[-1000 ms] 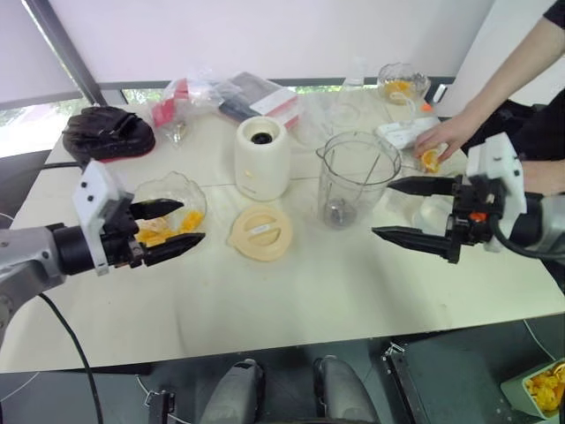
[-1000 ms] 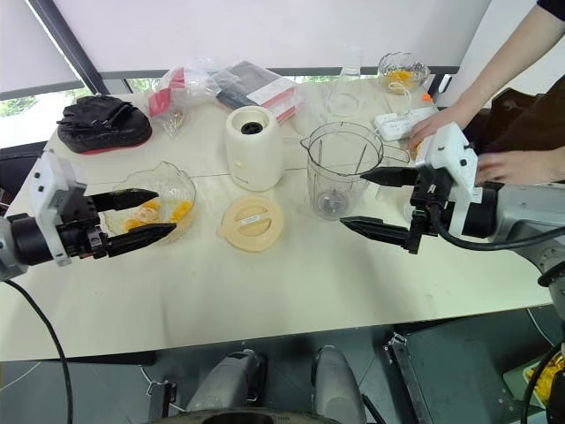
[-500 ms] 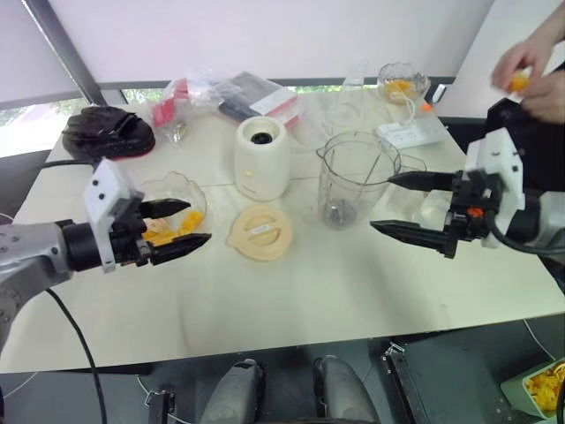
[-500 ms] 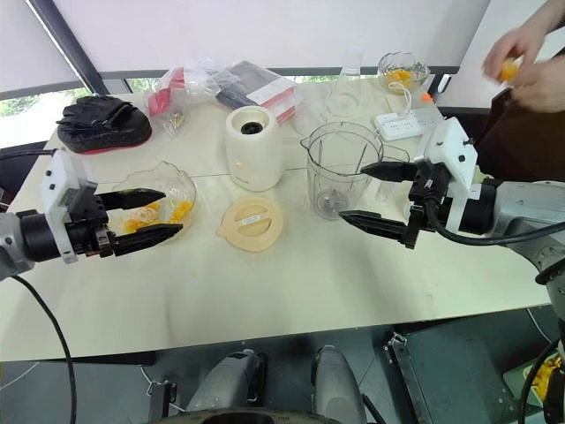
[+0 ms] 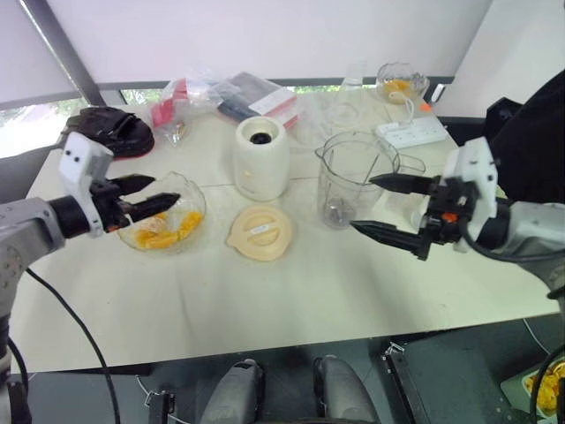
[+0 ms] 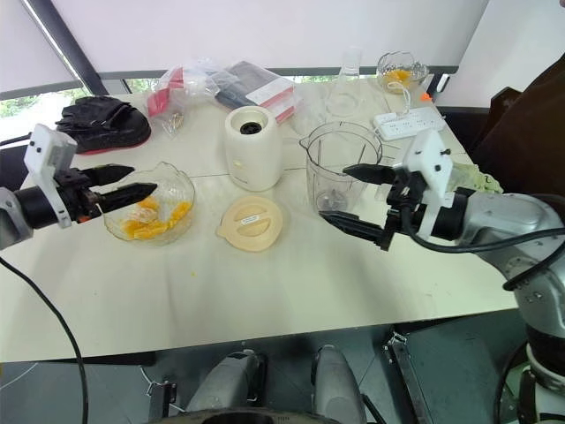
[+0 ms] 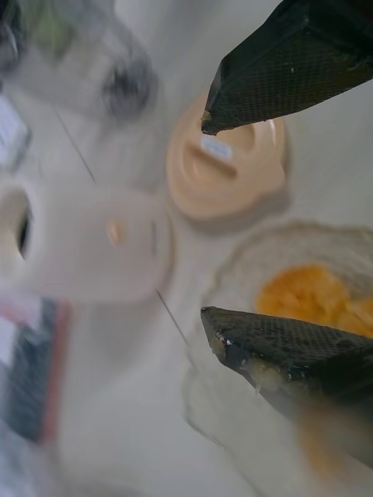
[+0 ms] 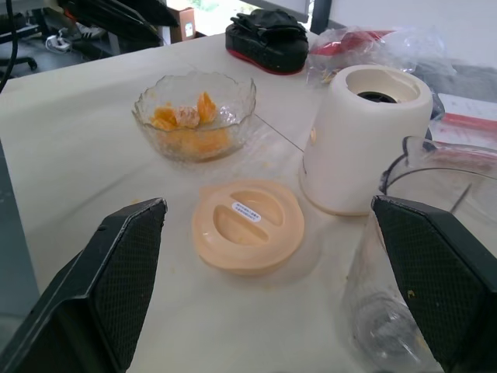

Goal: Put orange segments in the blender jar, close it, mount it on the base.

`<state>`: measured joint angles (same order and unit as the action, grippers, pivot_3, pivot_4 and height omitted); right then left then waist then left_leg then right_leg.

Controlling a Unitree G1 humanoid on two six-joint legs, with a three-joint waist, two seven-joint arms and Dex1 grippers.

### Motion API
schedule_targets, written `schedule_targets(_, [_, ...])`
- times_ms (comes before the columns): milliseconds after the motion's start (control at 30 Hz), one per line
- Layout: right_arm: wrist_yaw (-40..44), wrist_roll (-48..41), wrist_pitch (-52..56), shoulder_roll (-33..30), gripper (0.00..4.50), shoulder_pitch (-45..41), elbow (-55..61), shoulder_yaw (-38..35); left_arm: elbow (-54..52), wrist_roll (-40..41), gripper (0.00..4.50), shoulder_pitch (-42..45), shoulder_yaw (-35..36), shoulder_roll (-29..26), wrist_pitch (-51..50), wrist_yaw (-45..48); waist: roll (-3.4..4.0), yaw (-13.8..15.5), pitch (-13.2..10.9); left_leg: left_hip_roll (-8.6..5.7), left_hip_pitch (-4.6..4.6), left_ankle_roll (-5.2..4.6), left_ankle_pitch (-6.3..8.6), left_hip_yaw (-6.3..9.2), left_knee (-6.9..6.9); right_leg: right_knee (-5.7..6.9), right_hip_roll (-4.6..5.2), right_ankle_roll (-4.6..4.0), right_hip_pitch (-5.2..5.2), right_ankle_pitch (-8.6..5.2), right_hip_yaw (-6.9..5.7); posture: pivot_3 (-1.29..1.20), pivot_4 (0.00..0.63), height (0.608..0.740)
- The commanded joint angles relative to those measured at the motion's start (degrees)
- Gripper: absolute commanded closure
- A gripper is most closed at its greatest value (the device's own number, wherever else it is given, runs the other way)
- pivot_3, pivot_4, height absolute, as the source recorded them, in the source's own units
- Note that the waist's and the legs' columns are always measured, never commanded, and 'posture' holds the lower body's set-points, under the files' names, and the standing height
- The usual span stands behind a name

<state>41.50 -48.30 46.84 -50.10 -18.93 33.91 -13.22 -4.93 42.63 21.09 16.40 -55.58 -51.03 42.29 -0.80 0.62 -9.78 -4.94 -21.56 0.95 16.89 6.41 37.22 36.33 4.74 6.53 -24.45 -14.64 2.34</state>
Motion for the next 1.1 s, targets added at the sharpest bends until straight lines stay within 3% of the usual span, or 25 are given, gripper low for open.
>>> schedule_targets(33, [-2.29,1.36,-2.35,1.94,0.05,0.19,2.88,0.62,10.48,-4.40,0.80,5.90,-4.58,-0.69,0.56,3.92,-0.02,0.09,0.00,0.00,-0.02,0.01,-0.01,0.01,0.00,0.00,0.00,0.00,-0.02,0.00,0.00,0.00,0.150,0.740])
schedule_targets(300, [-7.28,3.00,-3.32,5.67,0.05,3.79,6.85,1.38,34.46,-16.99,0.80,20.75,-19.64,3.46,6.98,17.75,-0.04,0.15,0.01,-0.08,-0.08,0.06,-0.04,0.05,0.05,0.03,-0.03,0.03,-0.04,0.02,-0.05,0.00,0.150,0.740])
schedule_targets(533, [-11.01,2.45,-2.58,6.28,0.05,6.74,10.73,-0.05,55.45,-28.01,0.80,29.23,-25.61,9.37,17.24,22.87,-0.08,-0.39,0.03,-0.09,-0.23,0.26,-0.16,0.02,0.15,0.07,-0.05,0.12,-0.20,0.07,-0.06,0.00,0.150,0.740])
schedule_targets(867, [-14.14,0.67,-1.49,5.57,0.05,9.05,13.65,-2.37,70.77,-35.53,0.80,34.05,-24.49,14.90,27.05,22.15,-0.13,0.10,0.04,-0.18,-0.83,0.03,-0.02,0.10,0.89,0.67,0.00,0.28,-0.64,0.16,-0.11,0.00,0.150,0.740])
schedule_targets(1100, [-15.10,0.06,-1.13,4.81,0.05,8.86,13.84,-2.87,75.24,-37.38,0.80,35.31,-21.91,17.12,30.19,19.06,-0.16,0.04,0.06,-0.22,-0.85,-0.19,0.09,0.05,1.01,0.80,0.02,0.33,-0.66,0.18,-0.09,0.00,0.150,0.740])
